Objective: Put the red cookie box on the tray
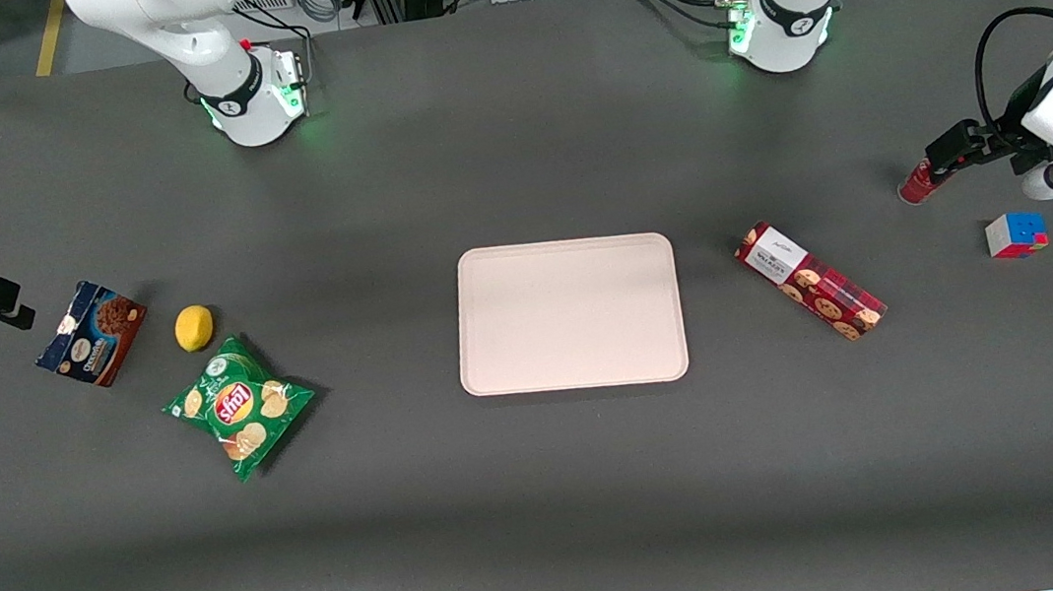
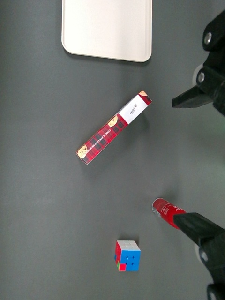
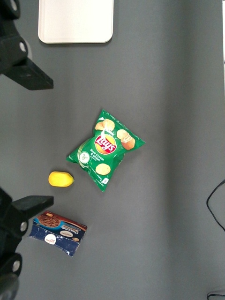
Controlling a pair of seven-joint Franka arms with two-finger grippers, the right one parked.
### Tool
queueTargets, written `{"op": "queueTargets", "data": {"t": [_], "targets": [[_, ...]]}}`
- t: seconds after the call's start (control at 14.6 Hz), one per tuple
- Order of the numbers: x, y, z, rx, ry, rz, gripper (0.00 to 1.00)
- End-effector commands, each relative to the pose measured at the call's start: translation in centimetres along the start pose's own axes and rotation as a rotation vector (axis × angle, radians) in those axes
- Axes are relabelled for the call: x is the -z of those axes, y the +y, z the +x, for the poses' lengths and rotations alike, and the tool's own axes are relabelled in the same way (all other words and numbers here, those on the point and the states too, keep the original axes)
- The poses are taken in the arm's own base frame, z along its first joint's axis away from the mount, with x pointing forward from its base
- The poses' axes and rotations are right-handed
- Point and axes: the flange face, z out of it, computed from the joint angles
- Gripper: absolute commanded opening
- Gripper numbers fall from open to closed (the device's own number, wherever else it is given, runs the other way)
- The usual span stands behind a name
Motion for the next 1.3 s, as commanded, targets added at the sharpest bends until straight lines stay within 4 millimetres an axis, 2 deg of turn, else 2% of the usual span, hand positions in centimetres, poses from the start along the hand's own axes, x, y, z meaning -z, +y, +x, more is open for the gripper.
{"op": "queueTargets", "data": {"t": [0.0,0.27,0.48,0.82,0.96,1.09,1.23], "targets": [[0.6,0.5,0.2,0.012,-0.012,-0.009,1.00],[0.8,0.6,0.3,0.010,-0.012,-0.009,1.00],[-0.2,2.3,-0.4,0.104,-0.073,-0.020,1.00],[-5.5,2.8,-0.9,0.368,-0.133,-0.067,1.00],[-6.6,3.1,-1.1,0.477,-0.157,-0.055,1.00],[-8.0,3.5,-1.2,0.482,-0.161,-0.052,1.00],[-11.2,3.2,-1.8,0.493,-0.132,-0.055,1.00]]}}
